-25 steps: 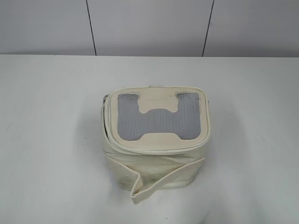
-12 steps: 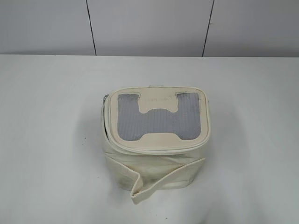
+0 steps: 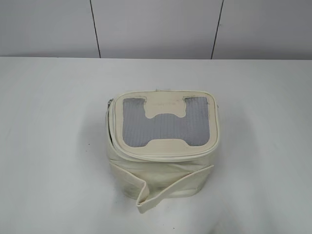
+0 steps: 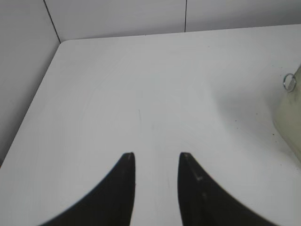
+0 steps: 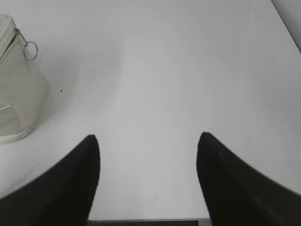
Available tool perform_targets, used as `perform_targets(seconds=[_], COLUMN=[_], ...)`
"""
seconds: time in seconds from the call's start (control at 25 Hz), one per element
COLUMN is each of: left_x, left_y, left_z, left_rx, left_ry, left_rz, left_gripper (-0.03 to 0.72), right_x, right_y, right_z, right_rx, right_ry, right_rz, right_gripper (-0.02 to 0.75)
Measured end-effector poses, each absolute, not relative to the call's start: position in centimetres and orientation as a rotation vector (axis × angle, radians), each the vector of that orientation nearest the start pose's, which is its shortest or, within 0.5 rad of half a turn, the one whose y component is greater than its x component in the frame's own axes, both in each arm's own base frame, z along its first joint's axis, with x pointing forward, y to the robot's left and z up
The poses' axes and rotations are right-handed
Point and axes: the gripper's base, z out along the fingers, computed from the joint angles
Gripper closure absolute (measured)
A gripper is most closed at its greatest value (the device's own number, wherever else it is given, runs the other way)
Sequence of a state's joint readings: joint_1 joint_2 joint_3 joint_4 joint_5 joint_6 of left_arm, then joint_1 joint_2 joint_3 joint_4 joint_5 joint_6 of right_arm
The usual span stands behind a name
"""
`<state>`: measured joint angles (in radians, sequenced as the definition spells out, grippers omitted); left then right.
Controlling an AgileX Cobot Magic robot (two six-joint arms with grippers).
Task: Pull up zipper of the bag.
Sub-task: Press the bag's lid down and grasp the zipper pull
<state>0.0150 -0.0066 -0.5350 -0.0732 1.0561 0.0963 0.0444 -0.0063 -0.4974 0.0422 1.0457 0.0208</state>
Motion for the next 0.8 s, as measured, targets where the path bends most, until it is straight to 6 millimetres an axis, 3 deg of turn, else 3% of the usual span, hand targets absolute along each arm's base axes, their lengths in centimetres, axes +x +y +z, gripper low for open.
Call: perform_targets(seconds=[0.8], left_x=[-1.0], left_y=[-0.59], left_z=[28.74], left_rx=[0.086], left_ry=[1.994], left_rz=[-0.015], left_gripper=[0.441], right_x=[-0.51], right_y=[0.31], right_z=[27.78], right_rx=[-0.026], right_ry=[2.026], right_rz=[0.092], right_gripper=[0.231])
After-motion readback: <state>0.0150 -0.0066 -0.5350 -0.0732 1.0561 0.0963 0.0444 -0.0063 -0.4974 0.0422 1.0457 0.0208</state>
